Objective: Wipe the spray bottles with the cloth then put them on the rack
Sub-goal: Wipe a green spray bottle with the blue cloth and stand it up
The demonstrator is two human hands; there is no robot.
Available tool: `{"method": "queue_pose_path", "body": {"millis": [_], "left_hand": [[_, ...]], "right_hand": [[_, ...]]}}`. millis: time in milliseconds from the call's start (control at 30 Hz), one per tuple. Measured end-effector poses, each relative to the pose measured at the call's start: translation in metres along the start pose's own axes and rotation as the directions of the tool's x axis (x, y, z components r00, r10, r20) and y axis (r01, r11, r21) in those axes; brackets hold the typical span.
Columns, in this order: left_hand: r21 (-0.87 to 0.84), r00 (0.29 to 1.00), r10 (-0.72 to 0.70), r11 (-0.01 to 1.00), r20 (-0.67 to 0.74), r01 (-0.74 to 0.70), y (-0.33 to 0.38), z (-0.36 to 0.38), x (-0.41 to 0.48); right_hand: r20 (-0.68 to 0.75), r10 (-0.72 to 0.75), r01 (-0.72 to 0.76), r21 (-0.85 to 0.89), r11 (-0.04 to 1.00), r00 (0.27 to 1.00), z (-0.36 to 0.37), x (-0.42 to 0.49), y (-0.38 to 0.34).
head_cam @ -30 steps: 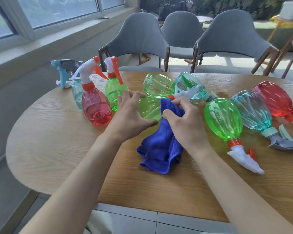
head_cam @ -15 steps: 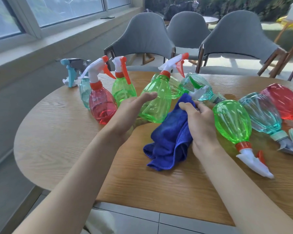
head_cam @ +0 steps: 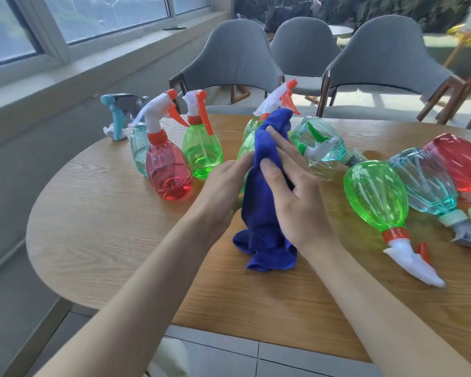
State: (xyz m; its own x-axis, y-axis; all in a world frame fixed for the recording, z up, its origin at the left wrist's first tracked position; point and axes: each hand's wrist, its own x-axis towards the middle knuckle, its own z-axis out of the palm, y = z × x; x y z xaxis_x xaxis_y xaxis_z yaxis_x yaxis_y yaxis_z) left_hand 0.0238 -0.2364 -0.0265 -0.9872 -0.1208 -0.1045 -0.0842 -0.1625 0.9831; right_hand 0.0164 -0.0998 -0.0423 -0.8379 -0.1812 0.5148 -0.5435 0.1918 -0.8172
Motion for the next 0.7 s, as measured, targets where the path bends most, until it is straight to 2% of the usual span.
{"method": "queue_pose_path", "body": {"millis": [133, 233, 300, 400, 467, 533, 700], "left_hand": [[0.05, 1.0, 0.025, 0.998, 0.008, -0.026, -0.004, 0.008, -0.003], [0.055, 0.992, 0.068, 0.997, -0.109, -0.062, -0.003, 0.006, 0.001], [0.109, 0.983, 0.121, 0.988, -0.135, -0.107, -0.001, 0.006, 0.001], [0.234, 0.978, 0.194, 0.957, -0.072, -0.173, 0.001, 0.008, -0.005], [0.309, 0.973, 0.23, 0.926, -0.013, -0.215, 0.0, 0.011, -0.01], [0.387, 0.967, 0.254, 0.89, 0.017, -0.241, 0.0, 0.013, -0.012], [0.54, 0.936, 0.352, 0.783, 0.024, -0.309, -0.001, 0.008, -0.008]], "right_hand": [[-0.08, 0.107, -0.105, 0.027, 0.994, 0.991, -0.004, 0.007, 0.001], [-0.018, 0.106, -0.107, -0.073, 0.992, 0.994, 0.007, -0.006, -0.001], [-0.006, 0.079, -0.079, -0.115, 0.99, 0.997, 0.009, -0.011, 0.0], [-0.053, 0.129, -0.129, 0.011, 0.992, 0.99, -0.004, -0.001, 0.0], [-0.091, 0.268, -0.256, 0.125, 0.958, 0.959, -0.014, 0.007, -0.001], [-0.068, 0.37, -0.346, 0.23, 0.91, 0.927, -0.018, 0.01, -0.002], [0.0, 0.395, -0.383, 0.246, 0.89, 0.918, -0.011, 0.005, -0.007]]}}
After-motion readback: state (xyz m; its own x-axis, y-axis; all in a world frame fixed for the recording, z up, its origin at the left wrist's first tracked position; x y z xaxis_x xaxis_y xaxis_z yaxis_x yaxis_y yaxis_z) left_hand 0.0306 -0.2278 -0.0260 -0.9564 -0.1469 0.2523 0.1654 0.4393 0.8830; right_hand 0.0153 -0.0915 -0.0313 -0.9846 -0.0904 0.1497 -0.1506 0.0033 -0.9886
